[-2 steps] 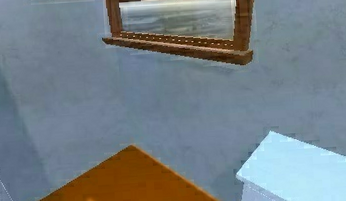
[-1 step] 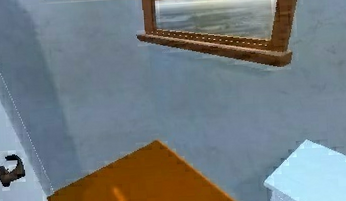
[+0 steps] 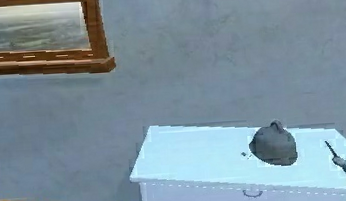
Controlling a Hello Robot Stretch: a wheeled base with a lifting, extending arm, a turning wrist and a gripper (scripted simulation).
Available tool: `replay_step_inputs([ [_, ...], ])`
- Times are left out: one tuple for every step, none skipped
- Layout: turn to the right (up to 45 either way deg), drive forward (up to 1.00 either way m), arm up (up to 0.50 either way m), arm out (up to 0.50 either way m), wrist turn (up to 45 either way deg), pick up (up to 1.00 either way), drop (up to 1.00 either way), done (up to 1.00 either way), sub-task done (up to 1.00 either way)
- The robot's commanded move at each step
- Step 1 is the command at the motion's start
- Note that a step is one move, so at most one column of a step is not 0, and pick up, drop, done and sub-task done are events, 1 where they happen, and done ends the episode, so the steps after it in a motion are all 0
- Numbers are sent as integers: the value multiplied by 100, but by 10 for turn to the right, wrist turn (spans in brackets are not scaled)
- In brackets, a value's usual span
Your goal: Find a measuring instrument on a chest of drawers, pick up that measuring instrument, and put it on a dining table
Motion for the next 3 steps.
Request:
replay_step_inputs([
  [450, 0, 0, 0, 0, 0, 0, 0, 0],
  [210, 0, 0, 0, 0, 0, 0, 0, 0],
  [0, 45, 0, 0, 0, 0, 0, 0, 0],
])
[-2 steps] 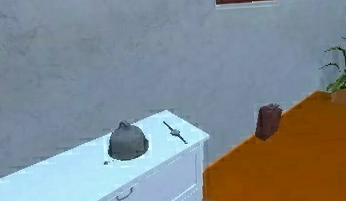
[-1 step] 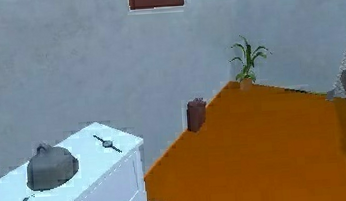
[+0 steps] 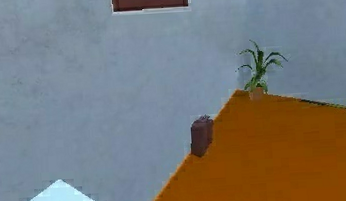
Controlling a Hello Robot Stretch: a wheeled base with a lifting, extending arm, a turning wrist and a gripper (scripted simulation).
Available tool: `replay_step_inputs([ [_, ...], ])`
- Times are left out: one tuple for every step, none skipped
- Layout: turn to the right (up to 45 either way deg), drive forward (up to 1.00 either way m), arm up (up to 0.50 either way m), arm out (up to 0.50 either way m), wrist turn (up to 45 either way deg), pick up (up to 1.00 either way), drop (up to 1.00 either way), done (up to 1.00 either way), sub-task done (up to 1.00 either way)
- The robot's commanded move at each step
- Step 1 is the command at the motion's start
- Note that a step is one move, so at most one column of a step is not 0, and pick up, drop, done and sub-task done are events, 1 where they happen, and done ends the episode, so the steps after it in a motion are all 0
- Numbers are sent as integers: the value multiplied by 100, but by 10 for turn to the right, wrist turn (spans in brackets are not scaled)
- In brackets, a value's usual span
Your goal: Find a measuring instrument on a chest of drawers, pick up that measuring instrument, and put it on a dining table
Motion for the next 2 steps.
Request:
replay_step_inputs([
  [-450, 0, 0, 0, 0, 0, 0, 0, 0],
  [-450, 0, 0, 0, 0, 0, 0, 0, 0],
])
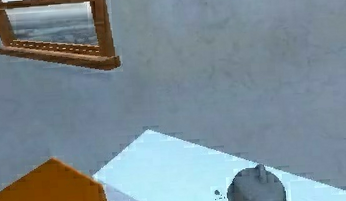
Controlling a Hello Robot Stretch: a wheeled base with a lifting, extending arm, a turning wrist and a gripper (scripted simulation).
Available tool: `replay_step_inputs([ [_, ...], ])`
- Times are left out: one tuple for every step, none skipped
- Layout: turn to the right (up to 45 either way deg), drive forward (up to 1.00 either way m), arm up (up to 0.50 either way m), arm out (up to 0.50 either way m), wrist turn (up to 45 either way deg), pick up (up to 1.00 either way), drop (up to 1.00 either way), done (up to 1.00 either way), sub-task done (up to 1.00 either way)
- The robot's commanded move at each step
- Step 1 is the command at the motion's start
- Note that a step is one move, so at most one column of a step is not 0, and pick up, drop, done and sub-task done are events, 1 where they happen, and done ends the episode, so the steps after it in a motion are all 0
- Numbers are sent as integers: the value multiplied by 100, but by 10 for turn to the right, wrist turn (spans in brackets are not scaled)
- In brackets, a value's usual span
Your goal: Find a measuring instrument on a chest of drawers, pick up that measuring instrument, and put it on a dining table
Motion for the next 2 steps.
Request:
replay_step_inputs([
  [-330, 0, 0, 0, 0, 0, 0, 0, 0],
  [0, 0, 50, 0, 0, 0, 0, 0, 0],
])
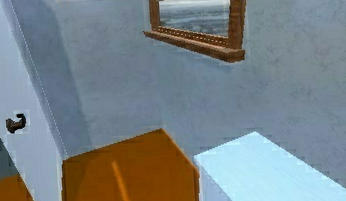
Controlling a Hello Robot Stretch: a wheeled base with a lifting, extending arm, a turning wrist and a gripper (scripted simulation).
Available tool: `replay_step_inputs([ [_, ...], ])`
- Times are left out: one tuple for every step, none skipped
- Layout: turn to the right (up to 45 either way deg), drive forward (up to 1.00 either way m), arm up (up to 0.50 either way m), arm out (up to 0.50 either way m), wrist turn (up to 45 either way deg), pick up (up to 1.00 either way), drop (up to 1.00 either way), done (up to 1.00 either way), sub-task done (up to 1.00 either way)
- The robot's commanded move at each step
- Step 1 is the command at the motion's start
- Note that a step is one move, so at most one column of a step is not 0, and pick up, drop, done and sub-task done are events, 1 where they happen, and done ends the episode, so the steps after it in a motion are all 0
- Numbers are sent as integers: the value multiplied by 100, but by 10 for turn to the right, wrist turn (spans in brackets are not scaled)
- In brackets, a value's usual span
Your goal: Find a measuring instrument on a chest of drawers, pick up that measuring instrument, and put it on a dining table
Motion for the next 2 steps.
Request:
replay_step_inputs([
  [0, 0, 38, 0, 0, 0, 0, 0, 0],
  [0, 0, 0, 12, 0, 0, 0, 0, 0],
])
